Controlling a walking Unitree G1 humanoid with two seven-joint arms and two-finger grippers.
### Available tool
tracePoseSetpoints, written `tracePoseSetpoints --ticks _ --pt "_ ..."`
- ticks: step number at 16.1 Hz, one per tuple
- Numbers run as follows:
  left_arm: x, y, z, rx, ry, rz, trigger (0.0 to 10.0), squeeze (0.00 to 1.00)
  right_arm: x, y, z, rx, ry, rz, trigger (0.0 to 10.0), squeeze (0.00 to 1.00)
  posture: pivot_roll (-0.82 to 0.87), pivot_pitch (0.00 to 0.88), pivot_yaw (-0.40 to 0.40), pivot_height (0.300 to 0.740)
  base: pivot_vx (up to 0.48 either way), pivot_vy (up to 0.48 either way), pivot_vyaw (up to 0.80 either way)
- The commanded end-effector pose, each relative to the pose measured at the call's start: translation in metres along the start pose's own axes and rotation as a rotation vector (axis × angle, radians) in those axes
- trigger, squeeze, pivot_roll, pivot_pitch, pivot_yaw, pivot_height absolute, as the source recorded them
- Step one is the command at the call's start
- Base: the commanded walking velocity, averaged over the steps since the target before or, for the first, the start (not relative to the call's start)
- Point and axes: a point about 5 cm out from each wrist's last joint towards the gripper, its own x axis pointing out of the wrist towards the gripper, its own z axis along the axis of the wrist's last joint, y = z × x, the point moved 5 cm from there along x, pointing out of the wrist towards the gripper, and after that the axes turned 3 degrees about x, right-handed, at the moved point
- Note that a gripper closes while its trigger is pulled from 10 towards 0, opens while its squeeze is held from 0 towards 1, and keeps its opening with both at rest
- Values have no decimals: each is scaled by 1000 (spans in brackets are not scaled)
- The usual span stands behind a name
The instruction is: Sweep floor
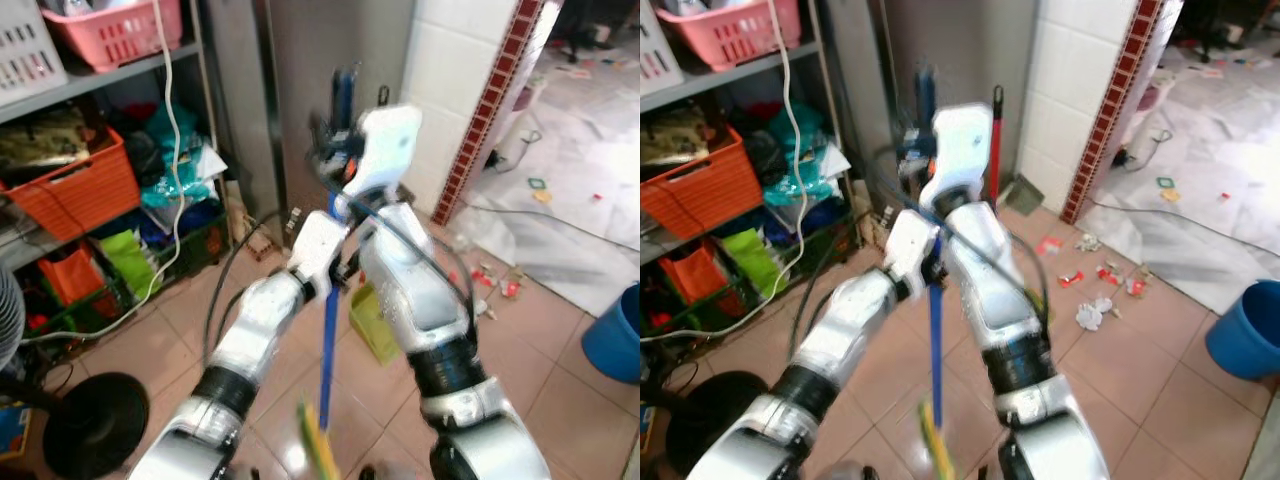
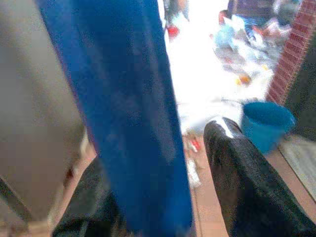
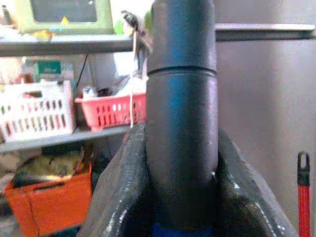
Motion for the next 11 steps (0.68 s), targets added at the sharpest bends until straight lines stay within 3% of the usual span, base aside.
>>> tracePoseSetpoints --ticks 1,3,4,5,7,11 --pt "-5 -11 14 44 -27 -95 10000 1000 2 -8 21 -67 -98 -12 0 0 -102 0 19 740 0 0 0" --pt "-24 -5 4 99 28 -71 10000 1000 -3 -12 17 -136 -107 -6 0 0 -97 0 16 740 0 0 0" --pt "-31 8 -1 195 59 1 10000 1000 -5 -15 15 -160 -103 -5 0 0 -97 0 16 740 0 0 0" --pt "-36 19 2 213 51 63 10000 1000 -7 -20 13 -194 -97 -15 0 0 -99 0 17 740 0 0 0" --pt "-39 29 14 103 15 136 10000 1000 -9 -28 13 -264 -104 -30 0 0 -106 0 16 740 0 0 0" --pt "-46 36 15 165 7 147 10000 1000 -18 -46 7 -288 -80 -96 0 0 -107 0 10 740 0 0 0"
